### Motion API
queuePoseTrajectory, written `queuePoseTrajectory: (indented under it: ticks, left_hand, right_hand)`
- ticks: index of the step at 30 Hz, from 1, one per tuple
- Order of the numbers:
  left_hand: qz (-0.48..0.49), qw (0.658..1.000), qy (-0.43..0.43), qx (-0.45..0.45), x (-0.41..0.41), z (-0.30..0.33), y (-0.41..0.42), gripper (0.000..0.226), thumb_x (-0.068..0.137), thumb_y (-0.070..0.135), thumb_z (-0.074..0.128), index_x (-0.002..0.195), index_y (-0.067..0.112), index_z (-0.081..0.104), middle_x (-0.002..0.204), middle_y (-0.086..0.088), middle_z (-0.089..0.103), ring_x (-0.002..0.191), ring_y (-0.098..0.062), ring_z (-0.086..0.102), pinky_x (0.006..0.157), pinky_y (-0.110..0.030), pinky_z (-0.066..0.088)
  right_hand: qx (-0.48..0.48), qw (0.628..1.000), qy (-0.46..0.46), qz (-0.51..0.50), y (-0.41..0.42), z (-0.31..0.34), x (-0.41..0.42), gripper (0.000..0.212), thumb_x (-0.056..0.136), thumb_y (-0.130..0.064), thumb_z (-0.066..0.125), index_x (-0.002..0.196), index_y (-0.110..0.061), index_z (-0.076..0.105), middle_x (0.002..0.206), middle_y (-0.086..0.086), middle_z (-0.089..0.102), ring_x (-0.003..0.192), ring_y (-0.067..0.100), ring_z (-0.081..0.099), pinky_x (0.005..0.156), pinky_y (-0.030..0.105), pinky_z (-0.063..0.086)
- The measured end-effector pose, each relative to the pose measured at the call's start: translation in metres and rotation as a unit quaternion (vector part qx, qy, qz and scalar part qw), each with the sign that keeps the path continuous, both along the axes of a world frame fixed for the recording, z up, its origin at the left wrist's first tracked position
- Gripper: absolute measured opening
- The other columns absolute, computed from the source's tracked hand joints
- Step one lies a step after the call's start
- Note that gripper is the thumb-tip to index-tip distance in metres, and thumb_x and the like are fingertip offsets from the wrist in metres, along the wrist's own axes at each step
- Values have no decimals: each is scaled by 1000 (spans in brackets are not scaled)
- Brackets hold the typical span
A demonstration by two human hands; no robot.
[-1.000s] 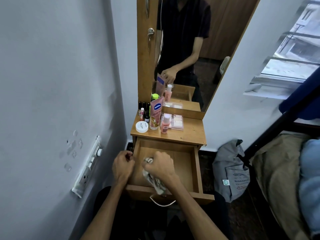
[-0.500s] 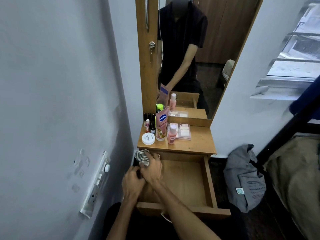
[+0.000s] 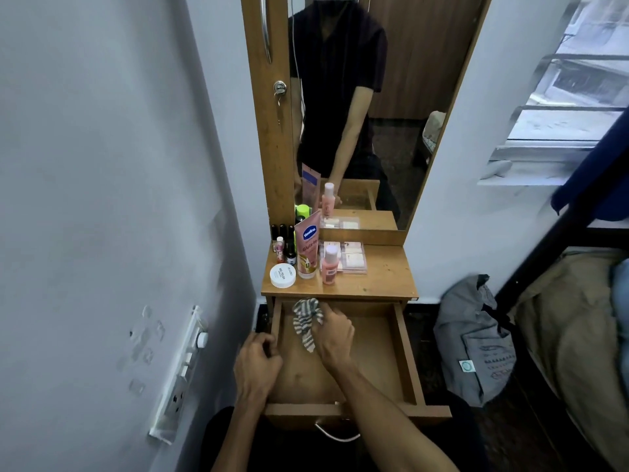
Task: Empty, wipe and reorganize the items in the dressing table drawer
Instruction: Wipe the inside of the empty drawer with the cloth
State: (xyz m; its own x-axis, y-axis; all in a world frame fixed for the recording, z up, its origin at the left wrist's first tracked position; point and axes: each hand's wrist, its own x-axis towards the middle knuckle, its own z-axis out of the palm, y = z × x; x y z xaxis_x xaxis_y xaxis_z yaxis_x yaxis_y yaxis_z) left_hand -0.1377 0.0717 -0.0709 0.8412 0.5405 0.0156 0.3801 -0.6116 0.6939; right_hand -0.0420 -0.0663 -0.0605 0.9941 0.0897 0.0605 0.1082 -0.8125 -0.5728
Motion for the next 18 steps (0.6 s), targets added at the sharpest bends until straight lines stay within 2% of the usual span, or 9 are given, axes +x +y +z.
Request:
queuePoseTrajectory:
  ticks: [3,6,7,9,11,15,18]
  left_hand:
    - [-2,1000,-5,3,0,0,0,16,76,10,68,83,24,67,95,10,60,81,-16,59,71,-30,43]
    - [-7,1000,-4,7,2,2,-2,16,77,9,69,82,23,66,93,9,59,81,-14,58,71,-29,41]
    - [-9,1000,-4,9,2,1,-2,16,77,8,69,82,23,66,94,8,59,81,-15,58,71,-29,41]
    - [-14,1000,-4,17,2,1,-3,16,77,8,69,85,21,67,94,6,59,82,-18,60,71,-31,43]
    - [-28,998,0,50,2,0,-4,15,78,11,68,91,18,68,99,2,59,82,-22,62,71,-32,46]
    - [-75,990,18,120,4,-4,-8,27,81,16,69,108,16,68,111,-1,55,84,-20,61,74,-35,54]
    - [-101,984,28,142,5,-9,-8,33,78,17,68,111,15,69,117,1,56,92,-18,62,79,-39,58]
  right_hand:
    - [86,988,38,-123,-34,-5,0,14,97,-32,60,98,-19,66,91,-3,72,80,16,69,68,25,48]
    - [176,952,52,-246,-67,1,5,17,95,-30,67,97,-13,71,87,1,71,67,6,58,57,18,38]
    - [187,940,48,-281,-77,5,8,20,93,-30,69,97,-10,72,88,7,72,67,10,58,58,21,40]
    - [184,927,40,-323,-93,12,15,26,89,-32,70,96,-6,73,92,16,73,79,28,66,69,31,49]
    - [171,926,38,-333,-106,18,19,27,87,-33,70,94,-7,72,93,19,73,89,40,68,78,40,52]
    - [118,943,35,-308,-119,24,21,22,85,-30,66,93,-10,71,91,19,73,89,41,68,77,39,52]
    - [97,950,38,-293,-122,25,19,20,86,-27,63,93,-10,70,92,17,73,88,40,69,77,39,52]
